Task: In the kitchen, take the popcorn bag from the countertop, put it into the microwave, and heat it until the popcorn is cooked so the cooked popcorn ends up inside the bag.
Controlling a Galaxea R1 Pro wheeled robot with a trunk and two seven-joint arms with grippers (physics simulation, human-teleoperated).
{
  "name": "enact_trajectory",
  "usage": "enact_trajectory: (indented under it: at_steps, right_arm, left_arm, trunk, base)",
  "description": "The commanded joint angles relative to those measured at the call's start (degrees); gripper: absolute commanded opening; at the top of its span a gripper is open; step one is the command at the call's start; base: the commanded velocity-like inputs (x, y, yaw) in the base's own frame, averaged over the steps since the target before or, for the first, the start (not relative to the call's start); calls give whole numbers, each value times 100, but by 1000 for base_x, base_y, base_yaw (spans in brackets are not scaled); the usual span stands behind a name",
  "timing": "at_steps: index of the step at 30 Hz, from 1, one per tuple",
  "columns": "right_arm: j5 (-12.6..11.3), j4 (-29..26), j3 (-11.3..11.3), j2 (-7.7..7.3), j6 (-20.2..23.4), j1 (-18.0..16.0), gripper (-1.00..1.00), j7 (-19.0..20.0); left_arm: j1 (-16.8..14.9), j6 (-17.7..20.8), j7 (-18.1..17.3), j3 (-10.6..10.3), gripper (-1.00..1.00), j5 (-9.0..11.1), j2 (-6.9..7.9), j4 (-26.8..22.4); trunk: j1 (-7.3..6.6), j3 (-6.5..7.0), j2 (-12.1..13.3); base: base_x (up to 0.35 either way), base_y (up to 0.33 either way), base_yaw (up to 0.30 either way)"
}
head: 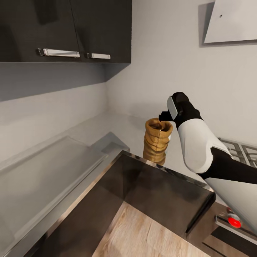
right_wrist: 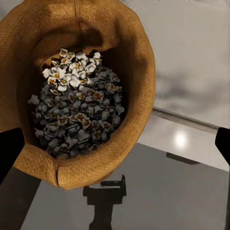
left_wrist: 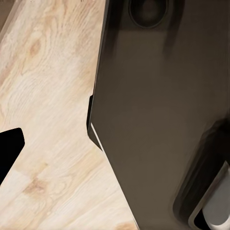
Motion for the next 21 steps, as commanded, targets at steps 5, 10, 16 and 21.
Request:
enact_trajectory:
  at_steps: [5,10,16,21]
  right_arm:
    - [65,0,-46,9,16,-6,100,-8]
    - [73,10,-47,-173,16,-6,100,-13]
    - [90,54,-38,-475,16,2,100,29]
    - [88,538,-38,-536,-33,3,100,64]
  left_arm:
    - [2,-11,6,0,100,31,-1,-7]
    - [2,-14,6,0,100,31,-2,-7]
    - [2,-19,6,0,100,31,-2,-7]
    - [2,-19,7,2,100,31,4,-7]
  trunk:
    - [2,-5,-3]
    - [2,-5,-3]
    - [2,-5,-3]
    - [2,-5,-3]
  base:
    - [163,0,0]
    - [141,0,0]
    - [11,0,0]
    - [0,0,0]
